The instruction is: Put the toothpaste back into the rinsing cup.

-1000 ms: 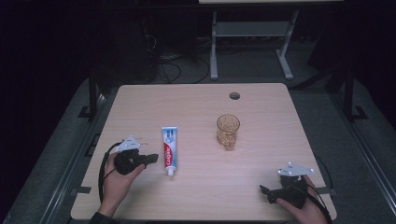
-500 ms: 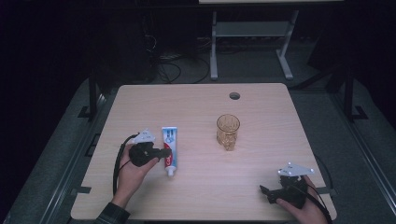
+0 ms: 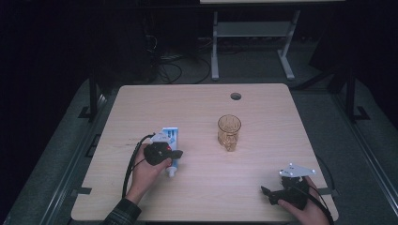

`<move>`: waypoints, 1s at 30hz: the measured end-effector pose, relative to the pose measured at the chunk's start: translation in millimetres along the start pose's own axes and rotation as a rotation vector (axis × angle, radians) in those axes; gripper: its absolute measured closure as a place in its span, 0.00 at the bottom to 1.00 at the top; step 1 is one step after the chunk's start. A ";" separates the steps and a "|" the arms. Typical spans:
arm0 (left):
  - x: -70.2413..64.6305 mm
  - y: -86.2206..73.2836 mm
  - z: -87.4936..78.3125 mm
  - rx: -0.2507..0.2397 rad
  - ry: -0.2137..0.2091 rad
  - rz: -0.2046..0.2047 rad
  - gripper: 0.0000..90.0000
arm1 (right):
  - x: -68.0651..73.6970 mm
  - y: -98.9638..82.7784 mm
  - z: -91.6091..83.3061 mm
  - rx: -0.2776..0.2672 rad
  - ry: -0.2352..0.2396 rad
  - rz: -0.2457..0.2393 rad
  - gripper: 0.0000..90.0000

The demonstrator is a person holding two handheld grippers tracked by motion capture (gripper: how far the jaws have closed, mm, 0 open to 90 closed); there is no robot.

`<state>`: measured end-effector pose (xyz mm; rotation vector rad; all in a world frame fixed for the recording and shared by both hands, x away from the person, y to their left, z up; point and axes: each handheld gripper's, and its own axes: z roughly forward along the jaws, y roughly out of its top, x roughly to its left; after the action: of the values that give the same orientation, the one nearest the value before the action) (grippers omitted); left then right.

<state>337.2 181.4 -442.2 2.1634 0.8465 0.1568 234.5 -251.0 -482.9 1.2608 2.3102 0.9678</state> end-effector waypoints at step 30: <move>13.2 -18.9 -8.8 0.061 0.050 -0.021 1.00 | 1.8 -1.2 -1.5 0.004 0.011 -0.011 0.00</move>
<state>334.2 203.9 -451.9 2.2147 0.9131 0.1766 231.9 -250.6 -482.7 1.2458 2.3260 0.9694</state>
